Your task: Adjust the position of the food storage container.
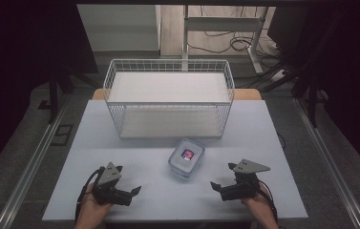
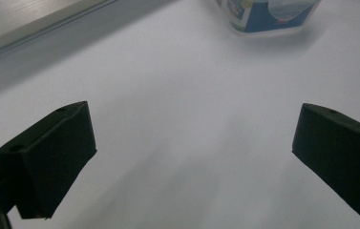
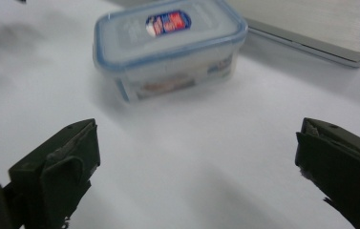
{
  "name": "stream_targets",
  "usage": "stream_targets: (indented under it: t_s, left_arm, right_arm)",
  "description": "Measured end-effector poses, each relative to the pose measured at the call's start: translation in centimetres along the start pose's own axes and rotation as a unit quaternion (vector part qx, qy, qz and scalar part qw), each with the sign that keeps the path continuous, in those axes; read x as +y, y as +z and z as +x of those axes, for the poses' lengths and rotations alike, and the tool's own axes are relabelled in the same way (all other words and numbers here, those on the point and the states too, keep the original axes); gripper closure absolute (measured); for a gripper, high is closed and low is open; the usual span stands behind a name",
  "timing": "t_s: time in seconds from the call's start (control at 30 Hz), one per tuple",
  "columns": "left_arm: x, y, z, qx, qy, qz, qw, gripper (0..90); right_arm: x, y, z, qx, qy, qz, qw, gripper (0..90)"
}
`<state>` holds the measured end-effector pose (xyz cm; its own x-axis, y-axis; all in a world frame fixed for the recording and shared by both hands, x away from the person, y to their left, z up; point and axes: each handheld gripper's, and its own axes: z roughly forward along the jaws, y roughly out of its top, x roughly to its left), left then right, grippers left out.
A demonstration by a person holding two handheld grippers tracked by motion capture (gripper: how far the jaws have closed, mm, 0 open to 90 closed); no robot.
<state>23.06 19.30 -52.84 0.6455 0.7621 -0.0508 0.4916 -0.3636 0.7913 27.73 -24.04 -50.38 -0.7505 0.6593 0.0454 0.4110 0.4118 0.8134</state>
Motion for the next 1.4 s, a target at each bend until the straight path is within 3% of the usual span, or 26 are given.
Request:
stream_targets:
  t_s: [0.07, 0.2, 0.33, 0.43, 0.63, 0.87, 1.03, 1.3, 1.4]
  left_arm:
    - [-0.1, 0.0, 0.3, 0.001, -0.008, 0.0, 1.0, 0.9]
    - [-0.3, 0.2, 0.6, 0.001, -0.013, 0.004, 0.9999, 1.2]
    - [-0.3, 0.4, 0.6, -0.002, -0.011, 0.01, 0.9999, 1.2]
    - [-0.3, 0.4, 0.6, 0.0, -0.007, 0.013, 0.9999, 1.2]
    - [-0.4, 0.2, 1.0, -0.002, -0.017, 0.008, 0.9998, 1.4]
    - [-0.1, 0.3, 0.6, -0.029, -0.027, 0.007, 0.9992, 3.3]
    - [0.2, 0.3, 0.1, -0.031, -0.012, 0.008, 0.9994, 3.7]
    - [0.0, 0.7, -0.2, -0.007, 0.016, 0.017, 0.9997, 2.9]
    - [0.0, 0.8, -0.2, 0.001, 0.022, 0.022, 0.9995, 2.7]
  right_arm:
    - [-0.3, 0.4, -0.4, -0.009, -0.005, -0.003, 0.9999, 1.3]
    - [-0.4, 1.1, -0.9, -0.019, 0.038, 0.002, 0.9991, 1.3]
    - [-0.3, 1.1, -0.6, -0.051, 0.02, 0.023, 0.9983, 0.0]
    - [-0.3, 1.3, -0.4, -0.042, 0.021, 0.032, 0.9984, 0.0]
    - [-0.3, 1.3, -0.7, -0.031, 0.035, 0.036, 0.9983, 0.0]
    - [0.3, 1.4, -1.2, -0.017, 0.062, 0.048, 0.9968, 1.1]
    - [1.2, 1.5, -1.3, -0.012, 0.06, 0.045, 0.9971, 19.2]
    - [3.1, 2.1, -2.2, 0.019, 0.052, 0.044, 0.9975, 61.1]
    - [4.2, 2.4, -2.9, 0.008, 0.036, 0.041, 0.9985, 78.7]
